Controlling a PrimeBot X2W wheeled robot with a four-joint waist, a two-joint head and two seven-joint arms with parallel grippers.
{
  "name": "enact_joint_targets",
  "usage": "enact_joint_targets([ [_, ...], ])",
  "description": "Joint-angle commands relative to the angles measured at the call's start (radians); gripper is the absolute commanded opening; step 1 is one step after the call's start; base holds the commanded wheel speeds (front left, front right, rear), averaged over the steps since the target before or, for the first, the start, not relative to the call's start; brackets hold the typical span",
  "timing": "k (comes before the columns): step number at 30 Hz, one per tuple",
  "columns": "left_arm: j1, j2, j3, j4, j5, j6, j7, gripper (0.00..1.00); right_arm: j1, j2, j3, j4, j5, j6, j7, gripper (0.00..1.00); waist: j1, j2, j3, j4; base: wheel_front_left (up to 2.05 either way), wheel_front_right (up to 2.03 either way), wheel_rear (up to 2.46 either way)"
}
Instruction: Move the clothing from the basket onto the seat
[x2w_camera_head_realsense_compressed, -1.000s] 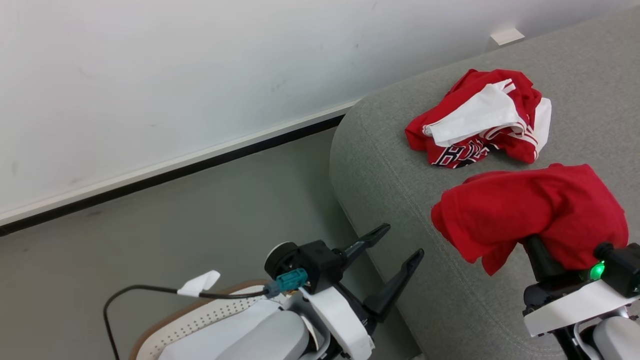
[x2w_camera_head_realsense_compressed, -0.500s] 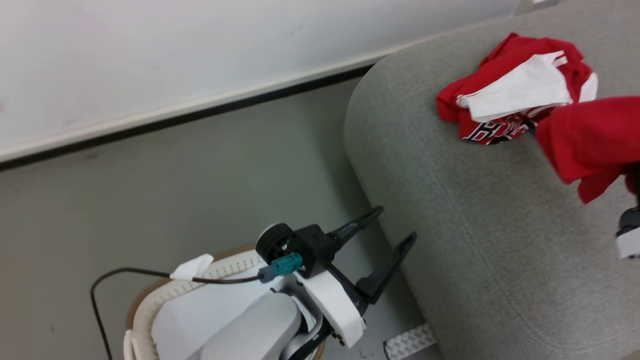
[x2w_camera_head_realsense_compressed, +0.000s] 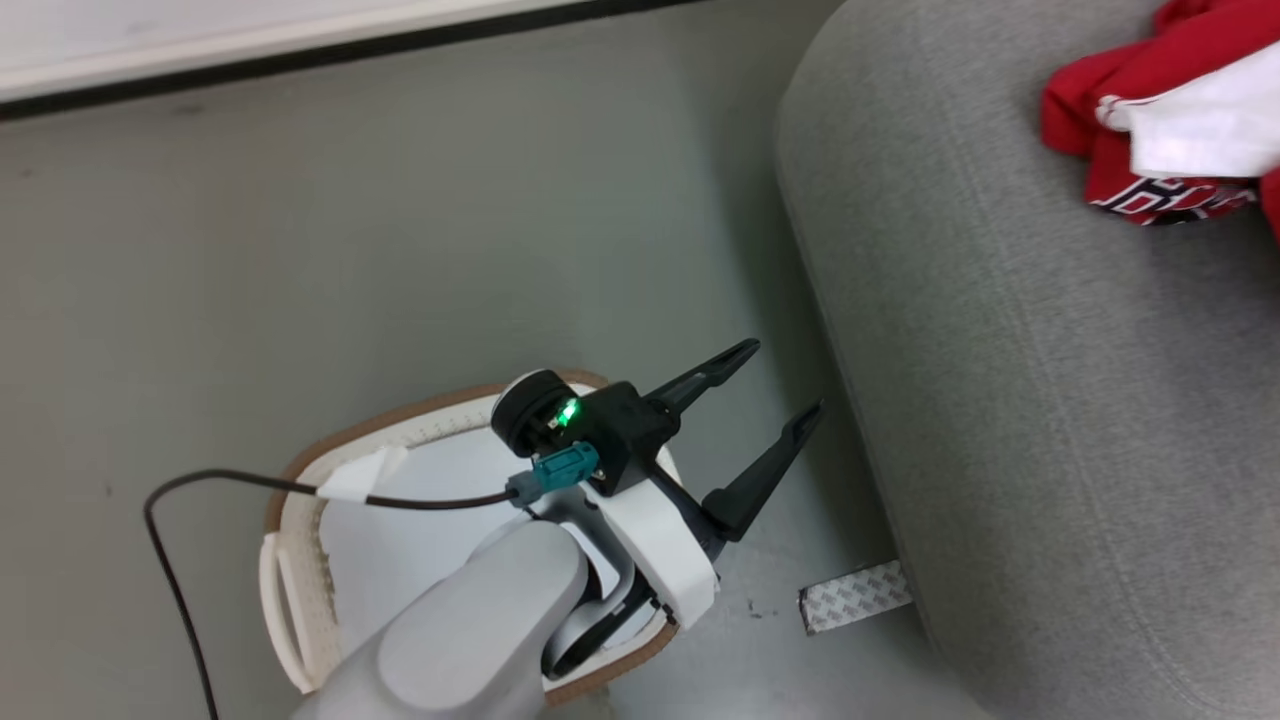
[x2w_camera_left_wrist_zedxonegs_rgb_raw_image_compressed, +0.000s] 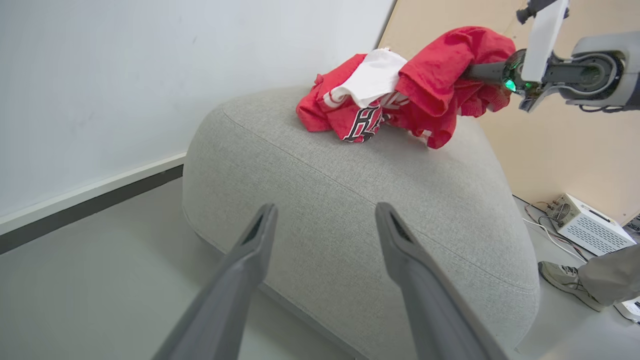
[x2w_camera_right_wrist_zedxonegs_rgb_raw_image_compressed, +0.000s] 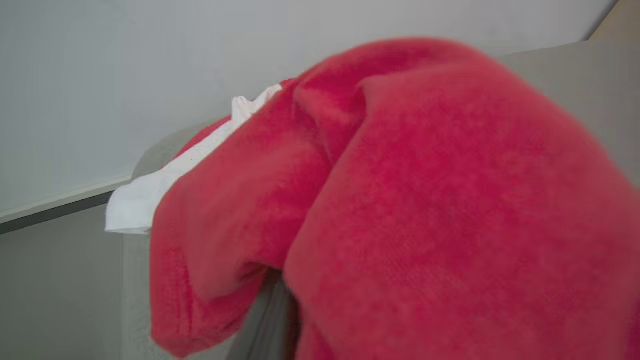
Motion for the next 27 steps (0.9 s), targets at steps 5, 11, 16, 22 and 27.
enact_joint_targets([
  [5, -0.026, 0.004, 0.004, -0.003, 0.016, 0.007, -0.001, 1.00, -0.076, -0.043, 0.043, 0.103, 0.066, -0.002, 0.157, 0.00, -0.0003, 0.0000, 0.066, 0.047, 0.00, 0.00, 0.00],
  [11, -0.023, 0.003, 0.006, 0.007, 0.011, 0.014, -0.013, 1.00, -0.137, -0.043, 0.075, 0.185, 0.094, -0.002, 0.263, 0.69, -0.0003, 0.0000, 0.076, 0.061, 0.00, 0.00, 0.00],
  [16, -0.008, 0.000, 0.011, 0.023, -0.004, 0.014, -0.024, 1.00, -0.138, -0.032, 0.102, 0.208, 0.101, -0.002, 0.274, 1.00, -0.0003, 0.0000, 0.037, 0.060, 0.00, 0.00, 0.00],
  [22, 0.023, -0.008, 0.019, 0.043, -0.021, 0.010, -0.035, 1.00, -0.113, -0.043, 0.148, 0.208, 0.089, -0.002, 0.295, 1.00, -0.0003, 0.0000, -0.060, 0.051, 0.00, 0.00, 0.00],
  [27, 0.073, -0.015, 0.034, 0.059, -0.044, 0.010, -0.042, 1.00, -0.080, -0.073, 0.191, 0.155, 0.087, -0.002, 0.316, 1.00, -0.0003, 0.0000, -0.170, 0.047, 0.00, 0.00, 0.00],
])
